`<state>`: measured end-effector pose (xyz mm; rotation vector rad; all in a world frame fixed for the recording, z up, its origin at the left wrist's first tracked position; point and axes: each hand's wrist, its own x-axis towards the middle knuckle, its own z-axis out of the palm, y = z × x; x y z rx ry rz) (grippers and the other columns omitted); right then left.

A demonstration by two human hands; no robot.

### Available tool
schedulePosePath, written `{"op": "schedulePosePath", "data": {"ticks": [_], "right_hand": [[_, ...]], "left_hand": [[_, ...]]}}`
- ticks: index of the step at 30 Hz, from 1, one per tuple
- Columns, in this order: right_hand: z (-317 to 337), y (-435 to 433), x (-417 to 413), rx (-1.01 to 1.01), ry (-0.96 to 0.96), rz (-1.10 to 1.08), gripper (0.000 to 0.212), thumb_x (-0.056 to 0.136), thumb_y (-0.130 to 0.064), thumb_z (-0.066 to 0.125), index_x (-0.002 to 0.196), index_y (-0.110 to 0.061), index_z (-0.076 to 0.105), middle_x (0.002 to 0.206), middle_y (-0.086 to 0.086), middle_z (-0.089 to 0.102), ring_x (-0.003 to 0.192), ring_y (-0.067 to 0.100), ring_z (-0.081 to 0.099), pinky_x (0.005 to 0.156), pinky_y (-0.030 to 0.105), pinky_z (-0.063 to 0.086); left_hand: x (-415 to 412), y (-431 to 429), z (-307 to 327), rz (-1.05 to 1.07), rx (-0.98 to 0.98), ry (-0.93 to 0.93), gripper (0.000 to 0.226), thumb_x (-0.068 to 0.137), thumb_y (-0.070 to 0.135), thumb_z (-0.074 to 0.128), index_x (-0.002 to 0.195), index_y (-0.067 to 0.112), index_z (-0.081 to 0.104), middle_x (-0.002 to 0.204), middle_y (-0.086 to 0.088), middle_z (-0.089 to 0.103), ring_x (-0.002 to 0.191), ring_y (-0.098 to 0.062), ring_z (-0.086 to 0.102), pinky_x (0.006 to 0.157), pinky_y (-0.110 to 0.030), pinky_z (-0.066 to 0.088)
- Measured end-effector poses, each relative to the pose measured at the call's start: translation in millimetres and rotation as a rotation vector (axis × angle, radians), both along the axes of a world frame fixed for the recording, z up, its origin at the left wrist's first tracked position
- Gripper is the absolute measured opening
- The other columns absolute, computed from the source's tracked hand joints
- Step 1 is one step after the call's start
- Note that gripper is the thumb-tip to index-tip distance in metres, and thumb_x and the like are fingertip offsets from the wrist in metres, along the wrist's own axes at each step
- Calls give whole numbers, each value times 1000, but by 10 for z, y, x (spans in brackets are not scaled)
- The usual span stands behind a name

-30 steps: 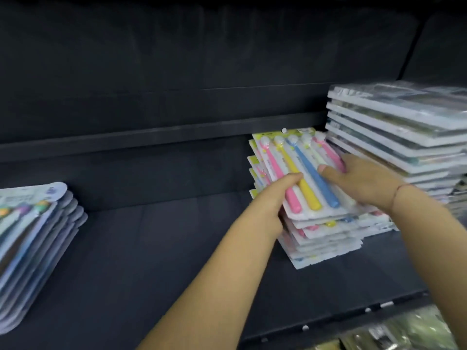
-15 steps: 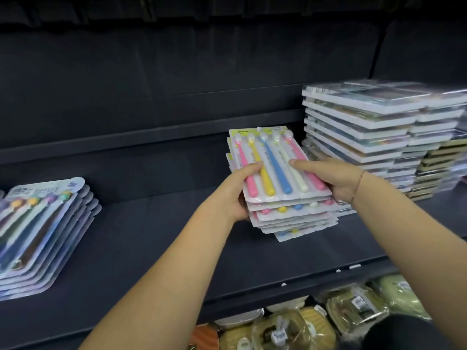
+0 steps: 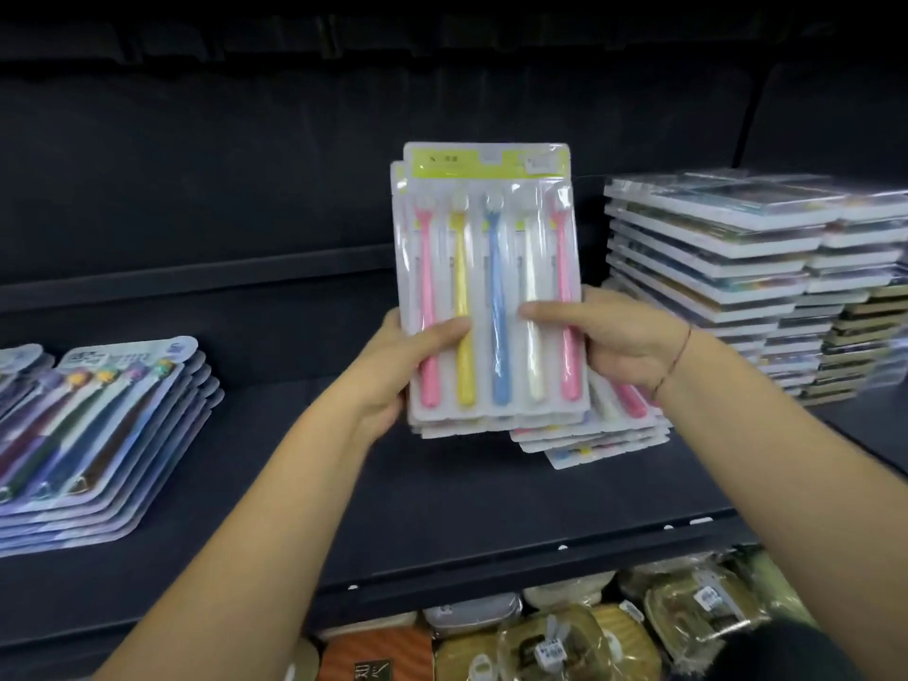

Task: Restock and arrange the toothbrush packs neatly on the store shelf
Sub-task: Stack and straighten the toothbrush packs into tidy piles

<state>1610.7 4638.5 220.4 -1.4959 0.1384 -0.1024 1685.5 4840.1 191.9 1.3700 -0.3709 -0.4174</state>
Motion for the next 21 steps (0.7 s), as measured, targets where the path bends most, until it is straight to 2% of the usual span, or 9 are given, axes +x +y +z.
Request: {"op": "schedulePosePath", "data": {"ticks": [2, 6, 9, 12, 16, 21], "right_hand": [[-172, 270, 81, 6, -71, 107, 64, 72, -9, 76, 132, -6, 54, 124, 10, 67, 113, 21, 65, 99, 34, 51], [-630, 840, 309, -47, -135, 188, 83, 67, -12, 86, 138, -7, 44, 127, 9, 64, 116, 17, 63, 91, 26, 54], [-984, 1111, 406, -50, -152, 212, 86, 66, -14, 85, 140, -10, 41, 131, 7, 62, 119, 15, 61, 97, 29, 51], [-1180, 1202, 436, -43, -169, 207, 78, 73, -1, 81, 139, -12, 42, 128, 7, 64, 116, 15, 63, 89, 24, 53], [-1244, 1205, 477, -57, -203, 229, 79, 72, -9, 81, 140, -20, 41, 130, 5, 63, 119, 20, 61, 95, 36, 52], [-1355, 1258, 432, -78, -185, 222, 84, 74, -19, 80, 144, -21, 34, 131, -1, 63, 120, 15, 60, 101, 36, 50]], "left_hand": [[17, 411, -114, 44, 69, -177, 89, 65, 25, 90, 135, 25, 36, 128, 6, 62, 112, -9, 65, 92, -32, 55], [-6, 1053, -433, 134, 118, -305, 84, 69, 19, 88, 129, 43, 33, 125, 19, 60, 115, -1, 61, 92, -25, 54], [3, 1290, -670, 175, 169, -332, 86, 68, 20, 81, 134, 43, 31, 127, 20, 59, 116, 2, 59, 94, -21, 52], [11, 1346, -788, 177, 166, -323, 85, 69, 20, 81, 131, 50, 31, 122, 30, 61, 115, 5, 58, 91, -15, 51], [10, 1336, -850, 174, 111, -300, 89, 73, 21, 83, 143, 39, 31, 130, 18, 61, 120, -3, 59, 92, -19, 51], [-14, 1310, -944, 216, 105, -260, 78, 76, 24, 82, 140, 31, 37, 122, 16, 66, 116, -4, 61, 86, -15, 51]]}}
